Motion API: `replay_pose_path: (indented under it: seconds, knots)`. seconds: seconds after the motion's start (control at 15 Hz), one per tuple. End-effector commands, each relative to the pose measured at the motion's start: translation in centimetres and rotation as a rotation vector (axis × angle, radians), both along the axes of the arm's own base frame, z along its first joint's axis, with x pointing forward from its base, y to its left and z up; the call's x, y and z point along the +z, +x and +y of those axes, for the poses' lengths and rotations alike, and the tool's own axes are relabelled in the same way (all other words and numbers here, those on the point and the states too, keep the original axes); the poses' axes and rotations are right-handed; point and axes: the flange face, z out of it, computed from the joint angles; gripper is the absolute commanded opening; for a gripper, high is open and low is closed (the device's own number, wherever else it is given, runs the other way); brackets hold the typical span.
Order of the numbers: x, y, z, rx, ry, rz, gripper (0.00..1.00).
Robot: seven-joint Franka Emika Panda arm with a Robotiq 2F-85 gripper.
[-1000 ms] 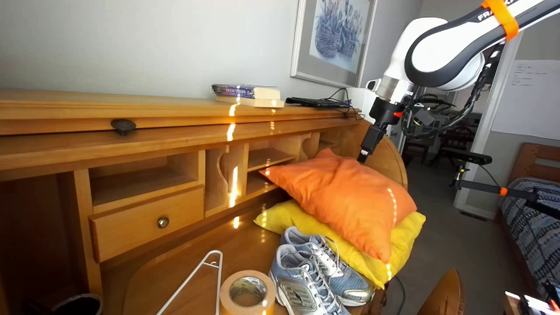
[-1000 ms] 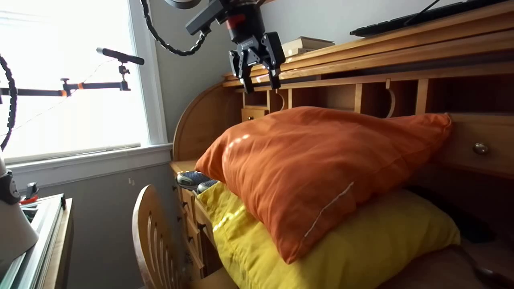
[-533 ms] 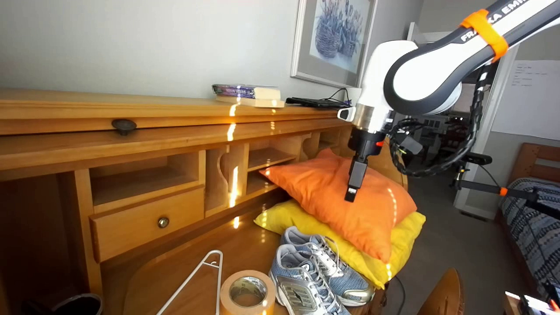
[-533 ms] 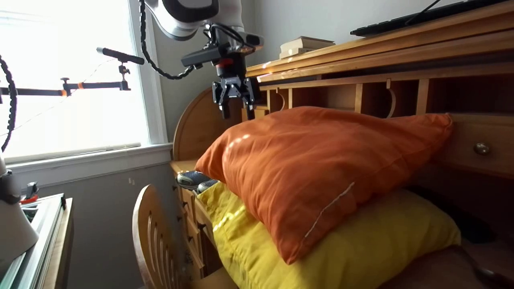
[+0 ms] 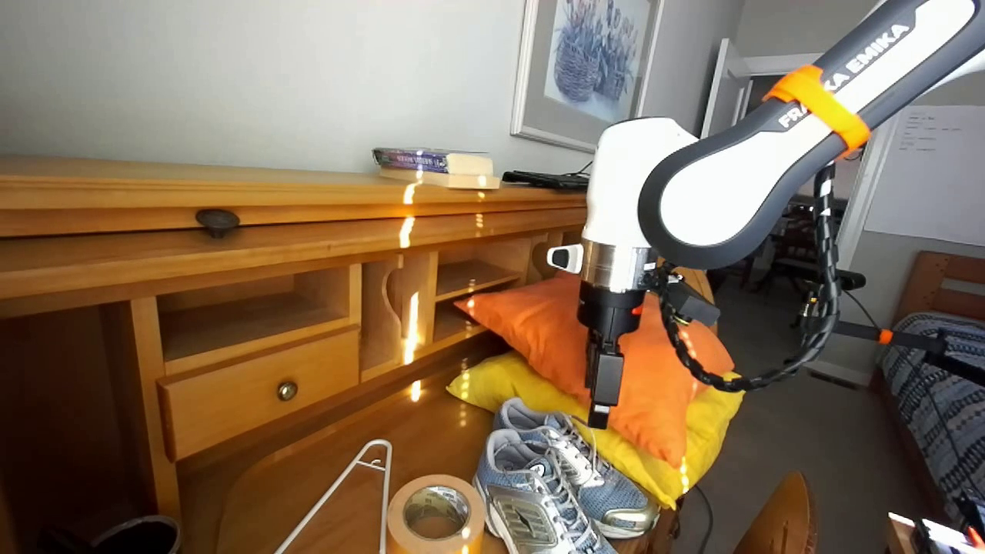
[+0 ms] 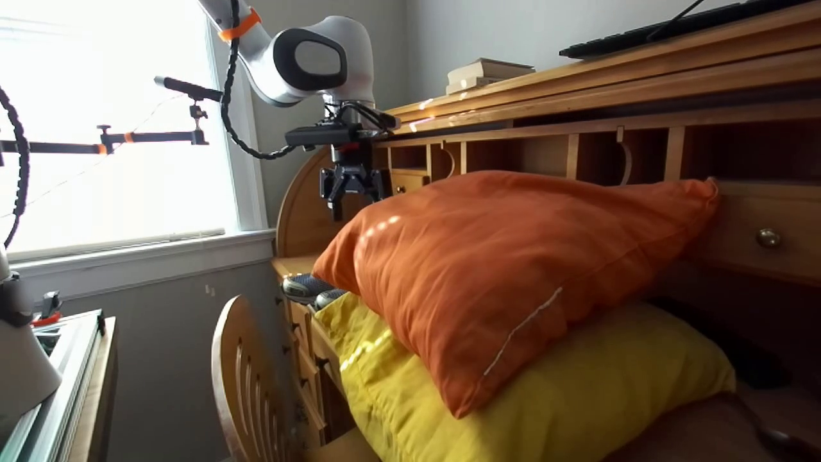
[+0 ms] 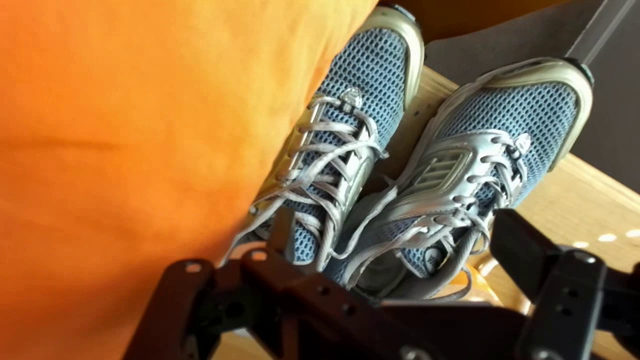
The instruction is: Put the shoes on top of the pillows
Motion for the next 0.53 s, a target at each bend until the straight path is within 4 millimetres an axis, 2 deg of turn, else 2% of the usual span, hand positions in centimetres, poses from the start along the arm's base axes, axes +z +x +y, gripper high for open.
replay_pose_path:
  seconds: [0.0,0.47]
  knots:
    - [-2.0,1.7,0.7,0.074,-0.021,-0.016,1.00]
    - [-4.7,4.2,0.3,0.131,-0.008,-0.136,1.00]
